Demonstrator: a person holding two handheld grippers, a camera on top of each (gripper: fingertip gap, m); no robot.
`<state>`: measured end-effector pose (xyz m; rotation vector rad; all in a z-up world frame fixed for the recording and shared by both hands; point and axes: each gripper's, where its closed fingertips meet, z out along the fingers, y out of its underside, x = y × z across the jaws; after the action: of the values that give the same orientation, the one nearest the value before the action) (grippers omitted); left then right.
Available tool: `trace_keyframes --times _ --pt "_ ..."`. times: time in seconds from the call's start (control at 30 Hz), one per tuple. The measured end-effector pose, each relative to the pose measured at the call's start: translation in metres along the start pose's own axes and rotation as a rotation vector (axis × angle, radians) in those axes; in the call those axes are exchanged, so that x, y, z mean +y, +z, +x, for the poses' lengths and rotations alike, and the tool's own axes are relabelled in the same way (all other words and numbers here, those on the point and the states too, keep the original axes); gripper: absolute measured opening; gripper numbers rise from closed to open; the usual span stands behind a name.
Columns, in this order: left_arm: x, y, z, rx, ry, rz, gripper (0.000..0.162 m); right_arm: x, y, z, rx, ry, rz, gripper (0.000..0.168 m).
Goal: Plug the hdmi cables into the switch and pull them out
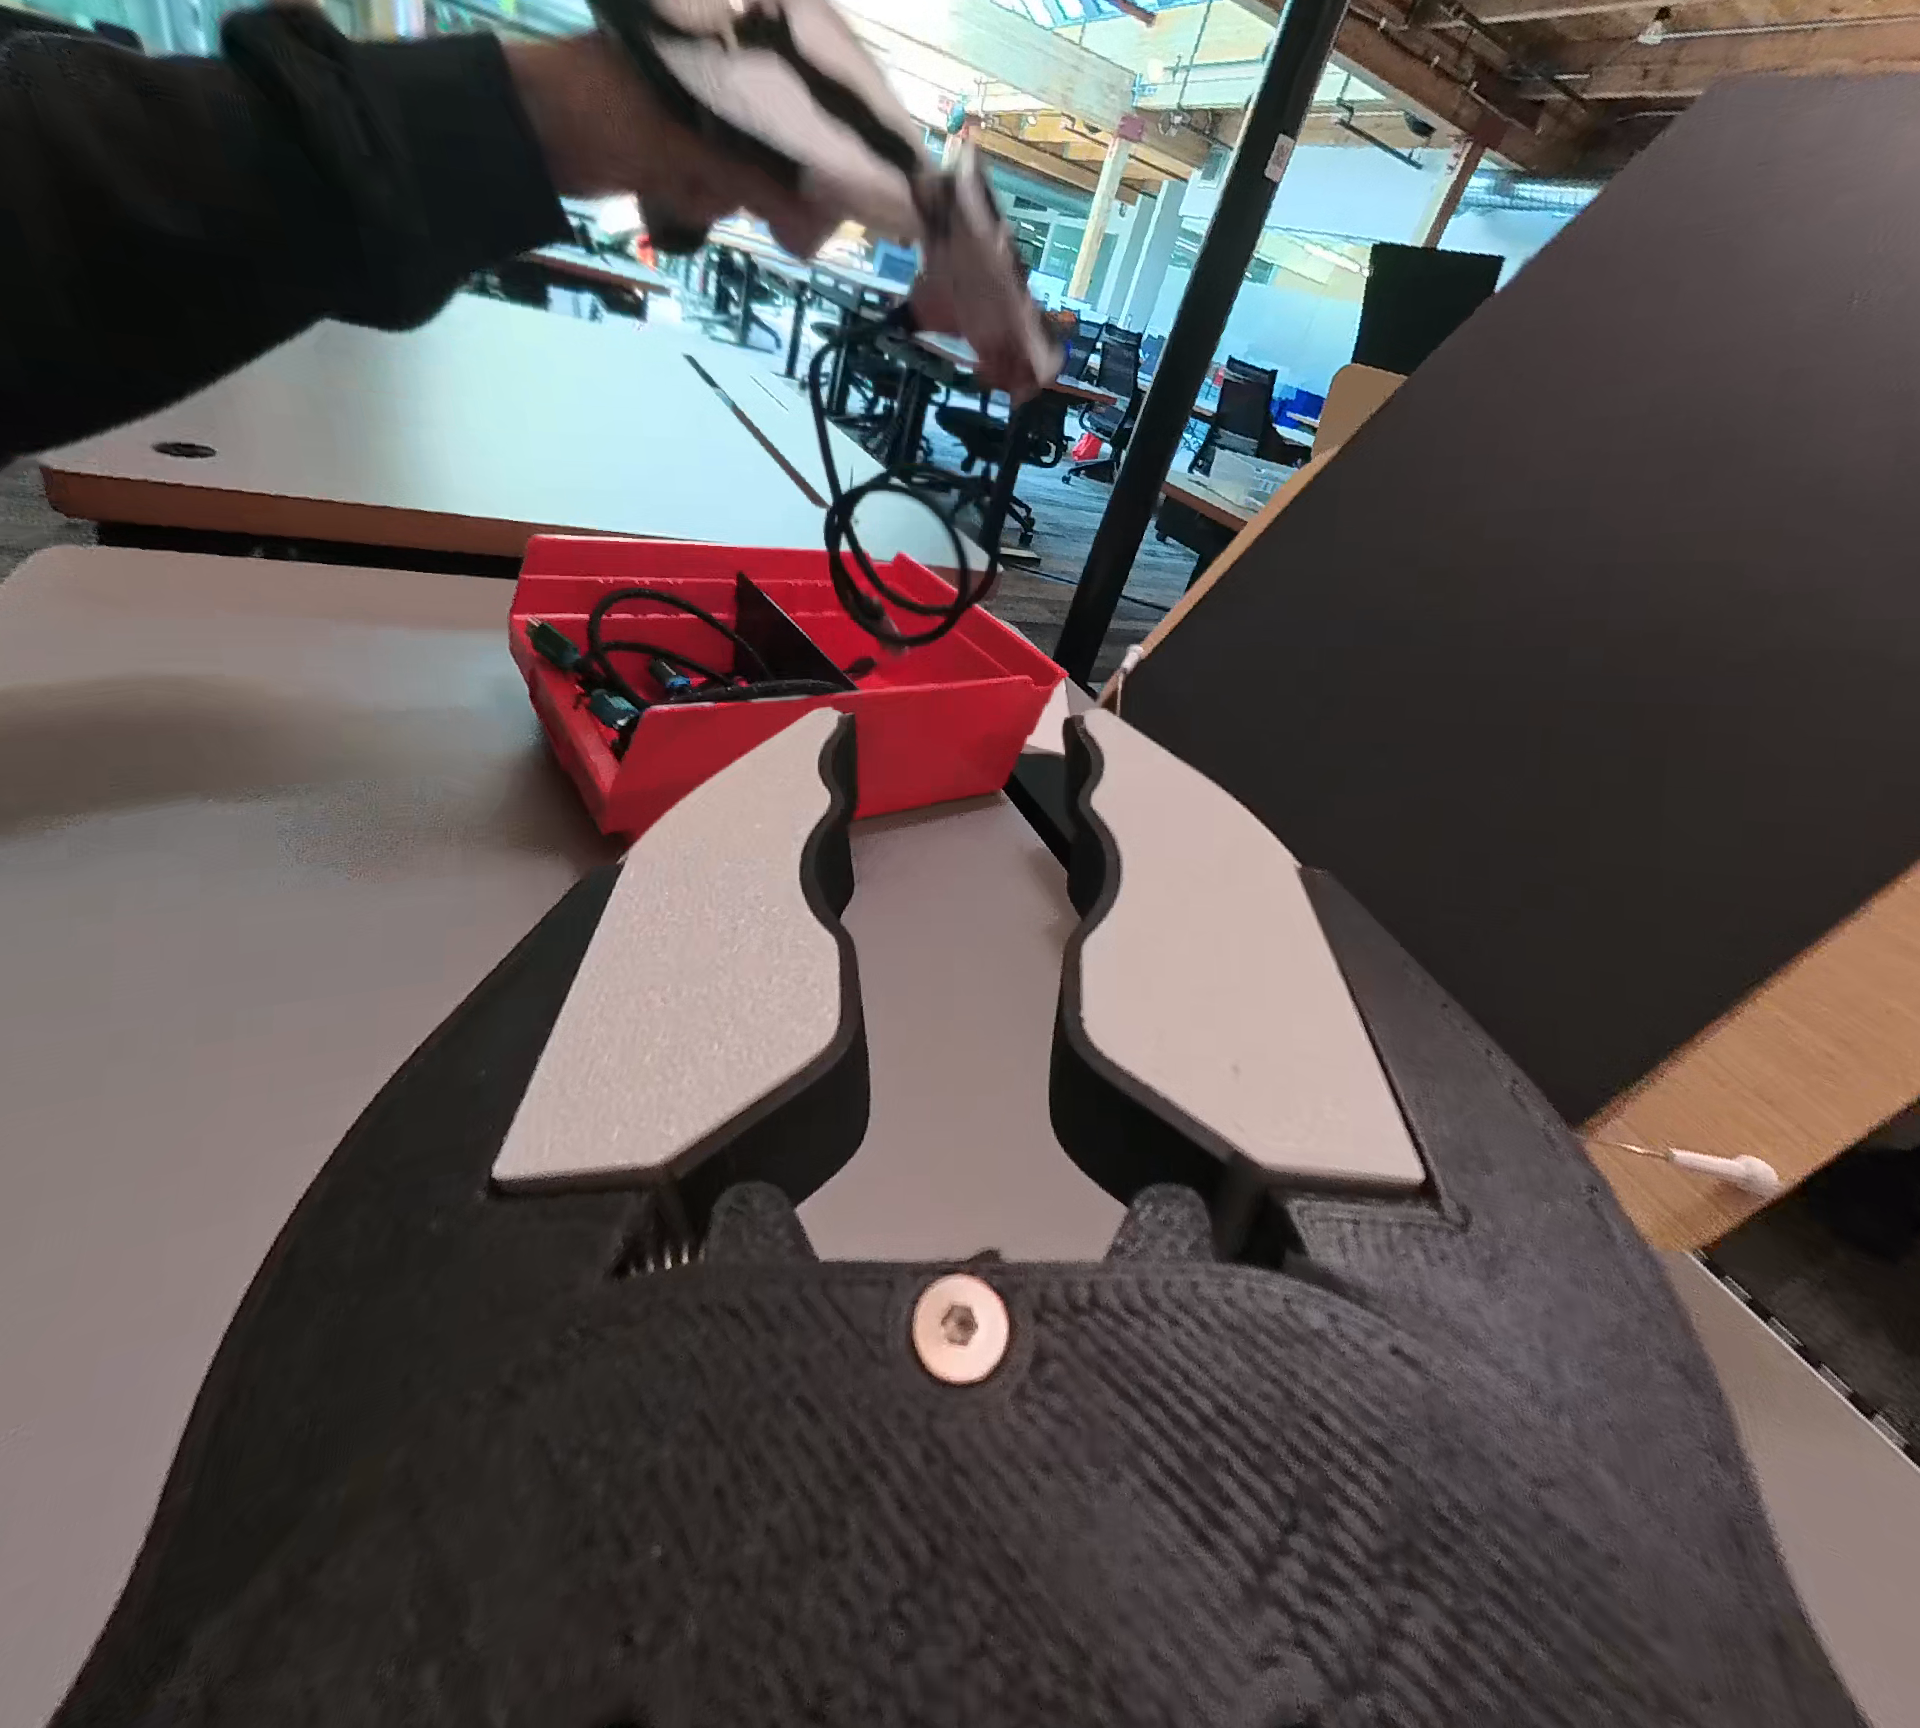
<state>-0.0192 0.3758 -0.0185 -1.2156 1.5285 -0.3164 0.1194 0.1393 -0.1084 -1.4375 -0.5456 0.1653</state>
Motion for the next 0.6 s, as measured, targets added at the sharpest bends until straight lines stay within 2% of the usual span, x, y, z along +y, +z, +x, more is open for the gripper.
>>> trace_keyframes --times 0.13,0.23,0.3,0.43,0.53,0.6 --pt "-0.121 -0.089 -0.010 -0.182 0.136 0.304 0.021 -0.011 0.008 -0.010 -0.011 -0.010 0.046 0.038" --pt "-0.204 -0.143 0.024 -0.089 0.167 0.558 0.021 -0.028 0.008 -0.017 -0.003 -0.029 0.094 0.039" --pt "-0.238 -0.159 0.053 0.003 0.179 0.657 0.020 -0.048 0.002 -0.021 0.005 -0.017 0.161 0.040" --pt "-0.265 -0.155 0.115 0.291 0.078 0.809 0.020 -0.097 -0.026 -0.029 0.051 0.081 0.351 0.041" --pt "-0.257 -0.135 0.165 0.523 -0.068 0.920 0.020 -0.125 -0.046 -0.047 0.050 0.074 0.435 0.041" --pt "-0.243 -0.113 0.196 0.661 -0.204 0.980 0.020 -0.133 -0.056 -0.049 0.101 0.001 0.424 0.043"
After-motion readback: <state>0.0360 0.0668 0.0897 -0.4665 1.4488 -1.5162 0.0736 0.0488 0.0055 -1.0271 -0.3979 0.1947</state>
